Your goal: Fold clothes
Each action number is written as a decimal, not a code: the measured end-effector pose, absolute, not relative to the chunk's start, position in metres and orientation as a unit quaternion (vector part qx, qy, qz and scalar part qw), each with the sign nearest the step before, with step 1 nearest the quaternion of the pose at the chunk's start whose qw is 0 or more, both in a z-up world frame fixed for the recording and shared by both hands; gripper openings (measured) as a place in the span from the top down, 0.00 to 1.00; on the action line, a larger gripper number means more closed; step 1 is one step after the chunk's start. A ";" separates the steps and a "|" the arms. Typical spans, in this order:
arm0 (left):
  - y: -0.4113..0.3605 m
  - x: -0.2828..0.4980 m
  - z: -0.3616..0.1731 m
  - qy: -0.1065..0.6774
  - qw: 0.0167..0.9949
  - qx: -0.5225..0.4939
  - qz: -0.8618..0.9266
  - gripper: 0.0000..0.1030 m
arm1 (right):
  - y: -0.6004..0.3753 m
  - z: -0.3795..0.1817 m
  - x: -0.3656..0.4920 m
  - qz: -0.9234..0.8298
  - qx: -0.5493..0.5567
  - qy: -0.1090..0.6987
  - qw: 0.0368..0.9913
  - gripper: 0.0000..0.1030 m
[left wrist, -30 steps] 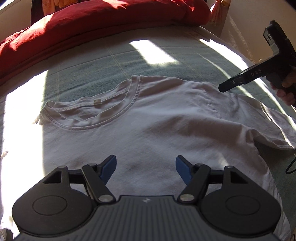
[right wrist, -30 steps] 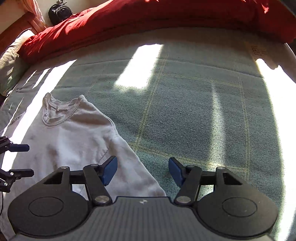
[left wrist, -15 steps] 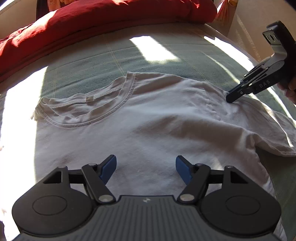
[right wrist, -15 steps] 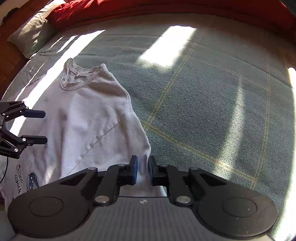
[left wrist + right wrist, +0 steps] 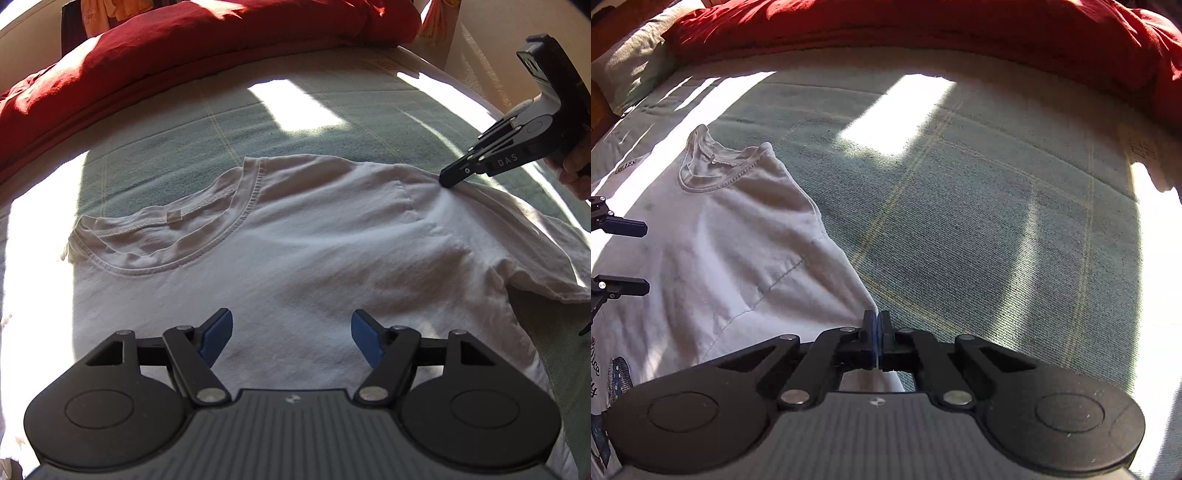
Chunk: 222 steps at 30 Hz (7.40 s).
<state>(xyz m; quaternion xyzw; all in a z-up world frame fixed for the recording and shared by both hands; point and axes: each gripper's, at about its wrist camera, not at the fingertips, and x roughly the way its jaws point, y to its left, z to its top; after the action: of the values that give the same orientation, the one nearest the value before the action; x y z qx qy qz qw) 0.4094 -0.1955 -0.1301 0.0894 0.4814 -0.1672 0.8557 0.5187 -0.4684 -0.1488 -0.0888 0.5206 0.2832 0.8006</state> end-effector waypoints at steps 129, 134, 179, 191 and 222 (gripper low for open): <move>-0.298 0.385 -0.114 0.474 0.805 0.177 -0.309 0.30 | -0.686 -0.103 0.415 0.151 -0.018 0.521 0.840 0.65; -0.295 0.382 -0.113 0.470 0.808 0.171 -0.310 0.30 | -0.631 -0.125 0.453 0.230 -0.015 0.518 0.823 0.65; -0.307 0.475 -0.117 0.428 0.836 0.105 -0.327 0.30 | -0.523 -0.135 0.452 0.079 0.060 0.471 0.877 0.46; -0.361 0.496 -0.161 0.444 0.819 0.145 -0.334 0.26 | -0.561 -0.159 0.357 0.011 0.101 0.478 0.873 0.41; -0.379 0.397 -0.145 0.493 0.716 0.243 -0.430 0.27 | -0.653 -0.159 0.328 -0.072 0.171 0.467 0.865 0.19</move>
<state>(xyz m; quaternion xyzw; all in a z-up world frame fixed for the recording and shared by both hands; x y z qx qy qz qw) 0.3966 -0.3794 -0.1453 0.2434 0.4925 -0.4303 0.7163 0.3284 -0.6534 -0.1590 0.1713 0.4665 -0.0724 0.8647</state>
